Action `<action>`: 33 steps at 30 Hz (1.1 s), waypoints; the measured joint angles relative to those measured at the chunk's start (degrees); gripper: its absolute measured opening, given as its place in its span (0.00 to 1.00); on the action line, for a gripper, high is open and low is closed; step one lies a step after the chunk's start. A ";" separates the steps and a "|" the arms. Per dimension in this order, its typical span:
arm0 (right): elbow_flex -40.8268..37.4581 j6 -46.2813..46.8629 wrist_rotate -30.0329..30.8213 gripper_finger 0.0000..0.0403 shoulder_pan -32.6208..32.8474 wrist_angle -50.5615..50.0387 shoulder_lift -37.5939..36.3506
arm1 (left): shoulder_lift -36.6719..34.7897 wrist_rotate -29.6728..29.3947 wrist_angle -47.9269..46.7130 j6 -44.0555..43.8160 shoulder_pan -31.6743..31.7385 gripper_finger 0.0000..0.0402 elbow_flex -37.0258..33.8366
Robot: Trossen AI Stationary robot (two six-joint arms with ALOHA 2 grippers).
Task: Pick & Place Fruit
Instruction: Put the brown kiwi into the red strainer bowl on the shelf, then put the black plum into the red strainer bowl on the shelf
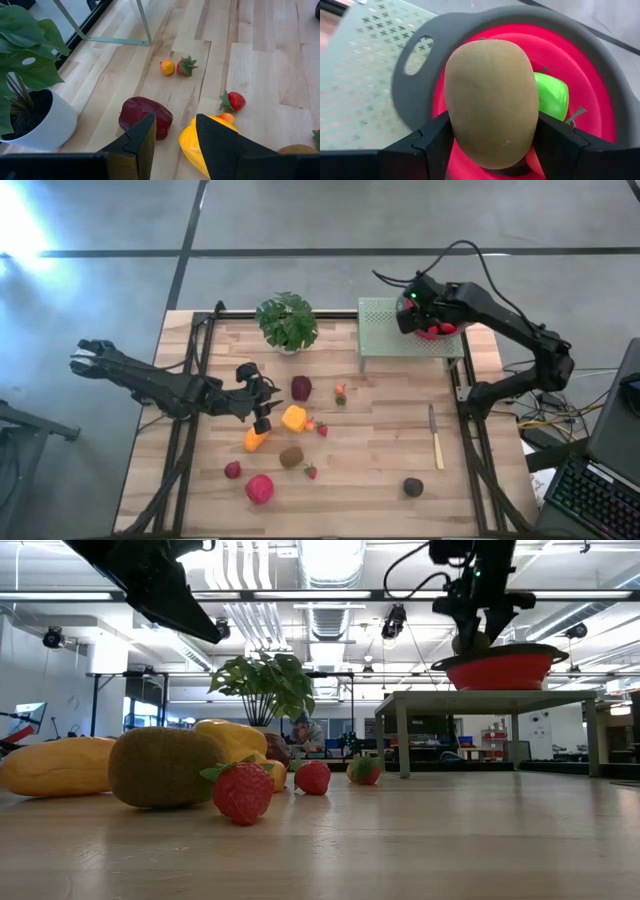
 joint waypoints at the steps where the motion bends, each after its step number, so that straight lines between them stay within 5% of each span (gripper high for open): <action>1: 0.00 -0.13 -0.01 0.57 -0.34 -0.06 0.54 | 0.00 0.00 0.00 0.01 0.01 0.37 0.00; 7: 0.00 -0.70 -0.01 0.56 -2.23 -0.13 2.81 | 0.00 0.00 0.00 0.01 0.01 0.37 0.00; 33: 2.47 -4.83 0.45 0.80 -2.94 -0.71 0.84 | 0.00 0.00 0.00 0.00 -0.01 0.37 0.01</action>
